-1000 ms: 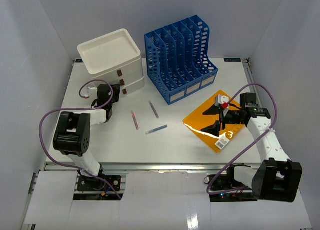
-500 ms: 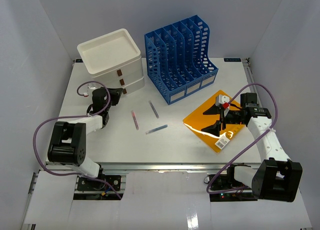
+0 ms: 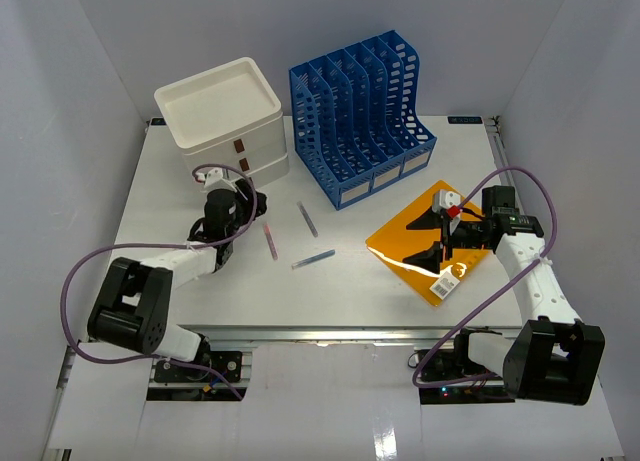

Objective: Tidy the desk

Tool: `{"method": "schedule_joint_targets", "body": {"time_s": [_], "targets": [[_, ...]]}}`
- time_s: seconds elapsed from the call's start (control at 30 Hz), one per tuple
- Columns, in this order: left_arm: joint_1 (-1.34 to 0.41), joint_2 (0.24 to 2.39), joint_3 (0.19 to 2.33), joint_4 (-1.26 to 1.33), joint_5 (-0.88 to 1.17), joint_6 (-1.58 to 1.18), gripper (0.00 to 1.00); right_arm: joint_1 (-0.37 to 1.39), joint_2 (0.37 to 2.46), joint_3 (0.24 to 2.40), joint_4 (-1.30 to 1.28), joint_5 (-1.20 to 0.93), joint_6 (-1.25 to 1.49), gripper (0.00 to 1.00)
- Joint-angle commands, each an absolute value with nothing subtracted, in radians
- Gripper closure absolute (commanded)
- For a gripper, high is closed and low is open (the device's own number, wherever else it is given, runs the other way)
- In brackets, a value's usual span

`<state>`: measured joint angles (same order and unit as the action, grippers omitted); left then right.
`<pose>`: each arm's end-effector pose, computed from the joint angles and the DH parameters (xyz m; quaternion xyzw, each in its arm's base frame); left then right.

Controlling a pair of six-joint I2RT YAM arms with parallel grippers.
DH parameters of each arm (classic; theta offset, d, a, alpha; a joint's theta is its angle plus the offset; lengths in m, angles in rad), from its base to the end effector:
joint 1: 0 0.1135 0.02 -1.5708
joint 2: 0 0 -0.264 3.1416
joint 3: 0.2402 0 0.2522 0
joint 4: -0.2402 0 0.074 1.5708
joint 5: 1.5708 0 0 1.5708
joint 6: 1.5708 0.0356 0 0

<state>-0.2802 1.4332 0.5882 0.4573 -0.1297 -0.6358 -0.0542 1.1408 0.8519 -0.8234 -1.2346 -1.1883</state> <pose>0.2823 -0.0765 0.1903 -0.1821 0.8089 -0.1978 0.5229 0.2013 0.0227 0.2643 -0.5375 0.5992 0.3505 0.4788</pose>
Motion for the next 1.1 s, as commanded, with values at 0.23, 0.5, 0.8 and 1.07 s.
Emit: {"method": "schedule_joint_targets", "body": {"time_s": [0.23, 0.5, 0.8, 1.07], "targets": [[-0.305, 1.663, 0.746, 0.527, -0.426, -0.275, 0.34, -0.074, 1.135, 0.896, -0.868, -1.281, -1.223, 0.1], [-0.307, 1.824, 0.863, 0.604, -0.419, -0.226, 0.35, -0.076, 1.153, 0.906, -0.9, -1.287, -1.256, 0.1], [-0.307, 1.926, 0.98, 0.568, -0.524, -0.259, 0.42, -0.077, 1.164, 0.916, -0.927, -1.292, -1.276, 0.1], [-0.307, 1.913, 0.996, 0.523, -0.56, -0.31, 0.85, -0.078, 1.164, 0.916, -0.927, -1.292, -1.276, 0.1]]}}
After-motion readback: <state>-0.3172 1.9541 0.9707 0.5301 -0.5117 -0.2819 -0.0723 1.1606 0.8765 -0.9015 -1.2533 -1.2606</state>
